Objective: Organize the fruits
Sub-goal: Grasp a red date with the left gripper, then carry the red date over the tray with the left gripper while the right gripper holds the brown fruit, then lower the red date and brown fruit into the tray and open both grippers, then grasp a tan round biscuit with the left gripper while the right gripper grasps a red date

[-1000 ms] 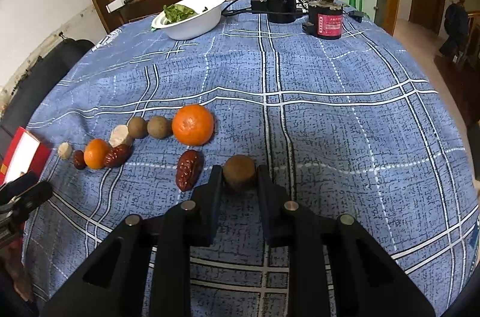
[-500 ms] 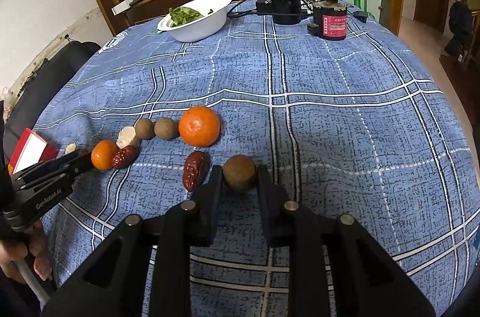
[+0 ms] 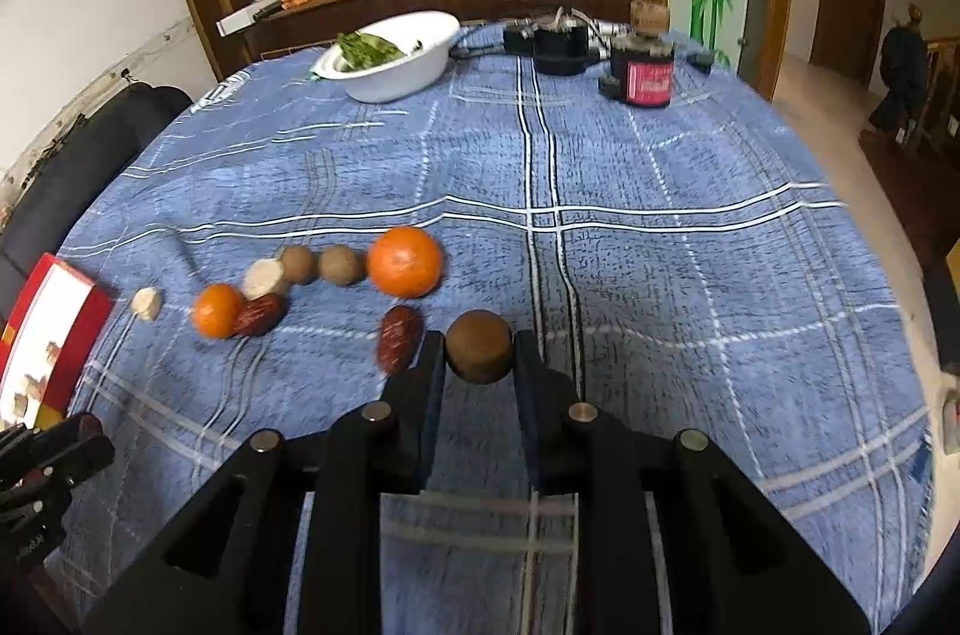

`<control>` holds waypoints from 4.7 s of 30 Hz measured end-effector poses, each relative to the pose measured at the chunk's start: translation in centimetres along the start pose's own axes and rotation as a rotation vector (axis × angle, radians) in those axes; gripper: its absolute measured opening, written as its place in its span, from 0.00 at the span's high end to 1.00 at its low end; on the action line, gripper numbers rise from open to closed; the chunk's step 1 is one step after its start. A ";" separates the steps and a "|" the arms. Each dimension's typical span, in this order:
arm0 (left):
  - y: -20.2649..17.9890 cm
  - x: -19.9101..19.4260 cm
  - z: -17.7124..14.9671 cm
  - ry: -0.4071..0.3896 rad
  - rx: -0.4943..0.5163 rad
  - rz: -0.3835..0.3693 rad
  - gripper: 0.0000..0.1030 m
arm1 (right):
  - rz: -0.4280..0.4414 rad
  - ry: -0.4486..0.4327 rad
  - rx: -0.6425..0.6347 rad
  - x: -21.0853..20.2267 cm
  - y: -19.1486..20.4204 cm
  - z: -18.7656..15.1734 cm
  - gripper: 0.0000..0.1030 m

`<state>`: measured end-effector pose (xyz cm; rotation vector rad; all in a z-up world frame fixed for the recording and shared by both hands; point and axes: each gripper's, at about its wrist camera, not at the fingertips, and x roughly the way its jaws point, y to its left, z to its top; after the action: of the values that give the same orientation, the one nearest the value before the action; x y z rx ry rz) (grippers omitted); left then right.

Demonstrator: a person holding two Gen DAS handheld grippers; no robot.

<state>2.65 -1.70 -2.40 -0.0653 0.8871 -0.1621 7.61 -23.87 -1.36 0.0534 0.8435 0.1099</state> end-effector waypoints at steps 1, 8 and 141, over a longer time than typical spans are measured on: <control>0.0 -0.2 -0.3 0.000 -0.001 -0.006 0.75 | -0.004 -0.009 -0.013 -1.0 0.5 -0.4 0.77; 0.7 -2.1 -1.4 -0.021 -0.010 -0.015 0.75 | 0.018 -0.056 -0.065 -5.7 3.7 -2.7 0.77; 21.6 -9.7 -0.7 -0.180 -0.496 0.458 0.31 | 0.464 0.040 -0.289 -3.7 30.5 -6.0 0.35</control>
<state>-1.45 21.26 1.86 -0.3303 0.7253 0.4878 -1.58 5.95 0.17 -0.0255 0.8359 0.6690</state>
